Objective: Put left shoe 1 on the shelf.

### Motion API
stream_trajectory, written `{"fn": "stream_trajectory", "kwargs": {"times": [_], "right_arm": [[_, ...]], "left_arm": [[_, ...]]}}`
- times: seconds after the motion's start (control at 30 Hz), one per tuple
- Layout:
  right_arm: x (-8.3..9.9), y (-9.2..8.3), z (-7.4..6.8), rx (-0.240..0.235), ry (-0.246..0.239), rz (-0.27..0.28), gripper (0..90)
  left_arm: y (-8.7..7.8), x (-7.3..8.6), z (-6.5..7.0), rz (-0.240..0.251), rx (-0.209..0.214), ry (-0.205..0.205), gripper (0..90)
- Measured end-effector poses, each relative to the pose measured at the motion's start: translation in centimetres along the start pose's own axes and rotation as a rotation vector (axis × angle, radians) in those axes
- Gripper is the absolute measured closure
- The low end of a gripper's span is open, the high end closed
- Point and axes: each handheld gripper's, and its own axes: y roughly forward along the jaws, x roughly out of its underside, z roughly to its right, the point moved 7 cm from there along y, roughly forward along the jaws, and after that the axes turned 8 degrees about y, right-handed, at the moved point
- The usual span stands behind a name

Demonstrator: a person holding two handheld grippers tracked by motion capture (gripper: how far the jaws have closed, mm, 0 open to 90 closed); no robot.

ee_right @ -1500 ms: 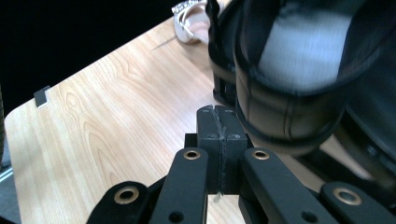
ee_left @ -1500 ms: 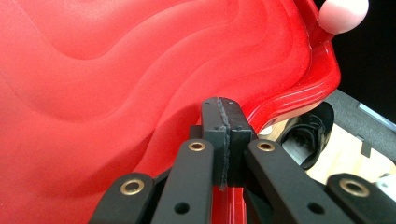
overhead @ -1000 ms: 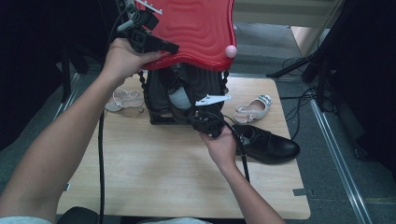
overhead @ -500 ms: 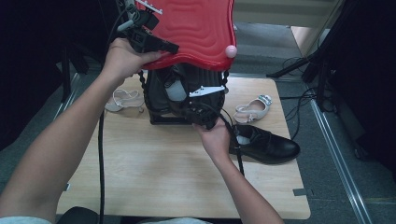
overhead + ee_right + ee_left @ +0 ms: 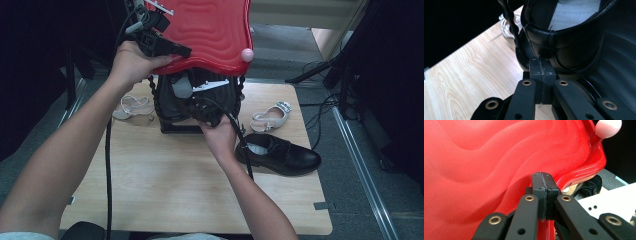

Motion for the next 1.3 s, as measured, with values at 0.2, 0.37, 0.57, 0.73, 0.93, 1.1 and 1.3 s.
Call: {"fn": "stream_trajectory", "kwargs": {"times": [0.2, 0.37, 0.57, 0.73, 0.93, 1.1, 1.3], "right_arm": [[-0.3, 1.1, -0.3, -0.016, 0.022, 0.009, 90.0], [-0.2, 2.5, -0.8, -0.056, 0.061, 0.004, 90.0], [0.1, 2.4, -1.2, -0.078, 0.051, 0.029, 90.0], [0.4, 1.2, -1.6, -0.094, 0.041, 0.041, 90.0], [2.0, -0.9, -1.6, -0.134, -0.01, 0.035, 87.9], [3.8, -2.3, -1.5, -0.168, -0.023, 0.012, 90.0], [6.0, -4.0, -0.9, -0.169, 0.042, 0.023, 90.0]], "left_arm": [[0.0, 0.0, 0.0, 0.001, -0.001, 0.001, 90.0], [0.0, 0.0, 0.0, 0.004, -0.002, 0.002, 90.0], [-0.1, 0.1, 0.2, 0.0, -0.018, 0.011, 90.0], [-0.4, 0.2, 0.1, -0.016, -0.03, 0.002, 90.0], [-2.1, -0.1, 2.5, 0.019, 0.033, 0.044, 86.1], [-2.8, 0.9, 4.9, 0.006, 0.08, 0.078, 80.0], [-2.5, 3.5, 6.3, 0.0, 0.119, 0.07, 74.0]]}}
